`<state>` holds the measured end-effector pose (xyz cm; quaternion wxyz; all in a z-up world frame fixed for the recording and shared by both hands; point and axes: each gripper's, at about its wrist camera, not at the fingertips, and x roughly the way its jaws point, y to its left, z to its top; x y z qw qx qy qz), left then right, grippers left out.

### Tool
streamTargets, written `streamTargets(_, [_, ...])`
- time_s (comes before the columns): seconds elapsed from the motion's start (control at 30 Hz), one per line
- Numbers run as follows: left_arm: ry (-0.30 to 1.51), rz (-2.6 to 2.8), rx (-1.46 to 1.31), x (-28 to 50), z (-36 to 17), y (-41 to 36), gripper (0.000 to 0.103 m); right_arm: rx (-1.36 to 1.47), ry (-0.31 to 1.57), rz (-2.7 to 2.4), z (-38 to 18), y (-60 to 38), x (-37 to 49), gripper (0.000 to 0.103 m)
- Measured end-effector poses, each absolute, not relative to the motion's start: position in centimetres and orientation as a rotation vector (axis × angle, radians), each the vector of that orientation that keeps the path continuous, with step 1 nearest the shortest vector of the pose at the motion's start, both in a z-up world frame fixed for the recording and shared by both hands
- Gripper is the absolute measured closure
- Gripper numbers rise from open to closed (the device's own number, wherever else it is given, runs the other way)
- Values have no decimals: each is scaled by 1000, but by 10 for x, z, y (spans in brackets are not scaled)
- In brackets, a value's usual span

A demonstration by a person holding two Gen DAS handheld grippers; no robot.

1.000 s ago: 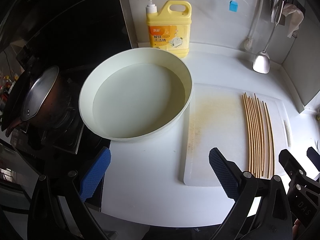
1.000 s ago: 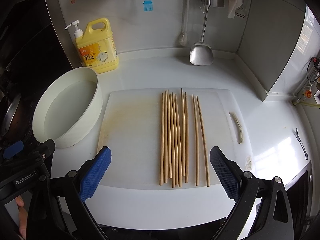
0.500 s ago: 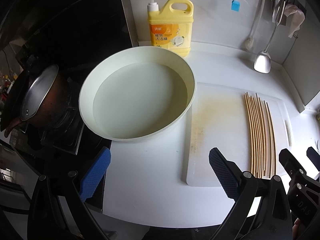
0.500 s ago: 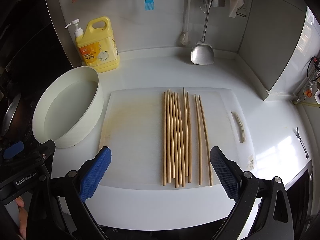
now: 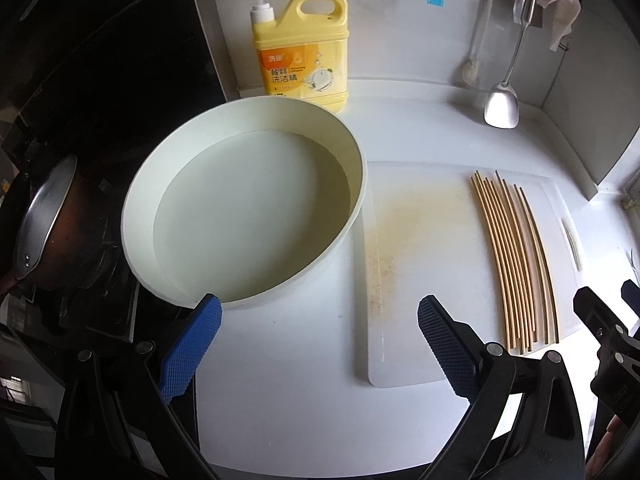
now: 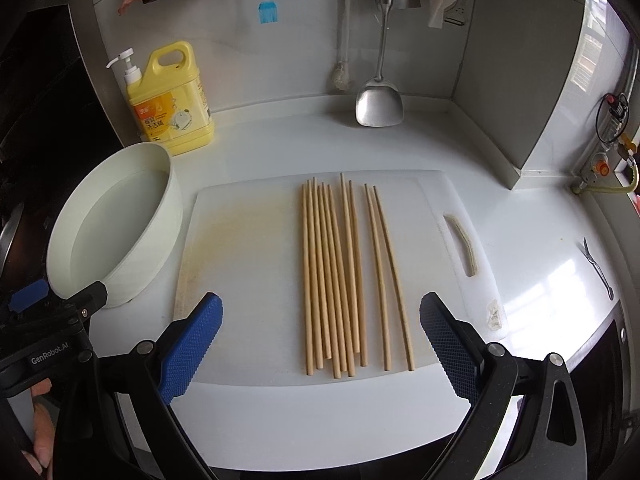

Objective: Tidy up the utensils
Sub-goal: 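Move both tools down toward the bamboo chopsticks on the cutting board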

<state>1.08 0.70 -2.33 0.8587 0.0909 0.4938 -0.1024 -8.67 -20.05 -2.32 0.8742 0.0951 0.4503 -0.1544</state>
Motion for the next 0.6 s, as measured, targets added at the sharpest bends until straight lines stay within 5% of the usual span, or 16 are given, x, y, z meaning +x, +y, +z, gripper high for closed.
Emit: streamTargets(0.6, [1043,-245,127,-11,-58,-88,6,165,901,-179,-87,-315,-110,9])
